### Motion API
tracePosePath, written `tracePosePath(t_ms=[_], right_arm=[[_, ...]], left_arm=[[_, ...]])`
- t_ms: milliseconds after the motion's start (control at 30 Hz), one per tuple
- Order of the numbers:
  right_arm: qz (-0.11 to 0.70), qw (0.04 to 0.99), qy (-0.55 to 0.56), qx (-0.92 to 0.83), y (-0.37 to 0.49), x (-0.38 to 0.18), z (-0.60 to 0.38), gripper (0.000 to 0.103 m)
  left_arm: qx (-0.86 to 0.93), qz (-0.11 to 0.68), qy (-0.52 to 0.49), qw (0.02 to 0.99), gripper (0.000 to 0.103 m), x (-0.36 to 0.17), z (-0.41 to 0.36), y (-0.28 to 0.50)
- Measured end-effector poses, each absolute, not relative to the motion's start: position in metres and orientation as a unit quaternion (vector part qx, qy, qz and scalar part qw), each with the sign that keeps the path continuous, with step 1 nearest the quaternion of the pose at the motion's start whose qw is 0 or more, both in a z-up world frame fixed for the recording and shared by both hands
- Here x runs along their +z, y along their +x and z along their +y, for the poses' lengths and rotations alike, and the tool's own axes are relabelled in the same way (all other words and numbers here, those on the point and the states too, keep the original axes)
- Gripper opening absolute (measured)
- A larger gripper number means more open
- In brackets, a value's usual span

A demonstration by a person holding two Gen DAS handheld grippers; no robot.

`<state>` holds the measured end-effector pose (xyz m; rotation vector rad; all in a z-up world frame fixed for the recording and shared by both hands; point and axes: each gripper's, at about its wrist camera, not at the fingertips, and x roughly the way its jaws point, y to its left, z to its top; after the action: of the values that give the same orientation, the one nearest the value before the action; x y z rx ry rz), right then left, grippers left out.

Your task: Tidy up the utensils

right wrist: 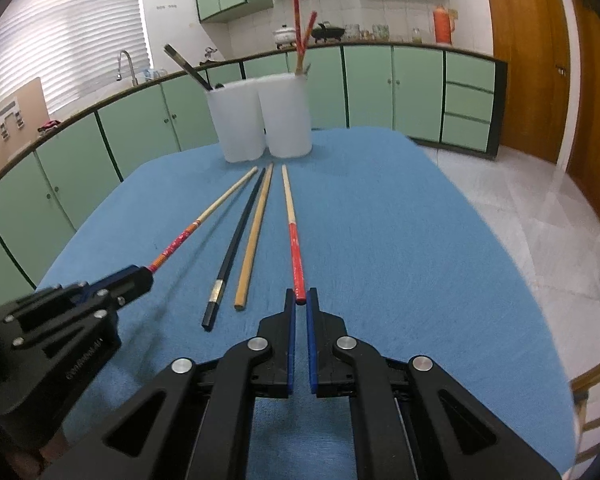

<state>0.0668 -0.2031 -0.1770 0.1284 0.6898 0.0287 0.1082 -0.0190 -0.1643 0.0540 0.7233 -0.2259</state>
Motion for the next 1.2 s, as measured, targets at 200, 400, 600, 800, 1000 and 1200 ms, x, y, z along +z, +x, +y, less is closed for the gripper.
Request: tracePosePath(t_ms=[200, 400, 600, 800, 1000, 1200], right_arm=[[0.31, 0.95, 0.047, 0.012, 0.061, -0.155, -0.205, 0.005], [0.283, 0.958, 0.048, 0.014, 0.059, -0.13, -0.21, 0.005], [0.256, 0.965, 0.049, 0.021, 0.061, -0.1, -0.214, 0.005], [0.237, 0.969, 0.063, 0.032, 0.068, -0.076, -0.218, 0.005], [0.222, 0.971, 0.07, 0.043, 0.074, -0.052, -0.221, 0.005], [0.226, 0.968, 0.088, 0.06, 0.088, -0.034, -0.23, 0.004]], left_arm=[[-0.11, 0.321, 0.026, 0.94, 0.005, -0.142, -0.017, 0.099], [-0.113, 0.289, 0.019, 0.95, 0.005, -0.113, -0.013, 0.097], [-0.118, 0.257, 0.01, 0.959, 0.005, -0.081, -0.011, 0.1], [-0.125, 0.233, 0.002, 0.964, 0.005, -0.057, -0.008, 0.106], [-0.133, 0.218, -0.013, 0.967, 0.005, -0.035, -0.006, 0.117], [-0.149, 0.21, -0.023, 0.966, 0.005, -0.015, -0.003, 0.129]])
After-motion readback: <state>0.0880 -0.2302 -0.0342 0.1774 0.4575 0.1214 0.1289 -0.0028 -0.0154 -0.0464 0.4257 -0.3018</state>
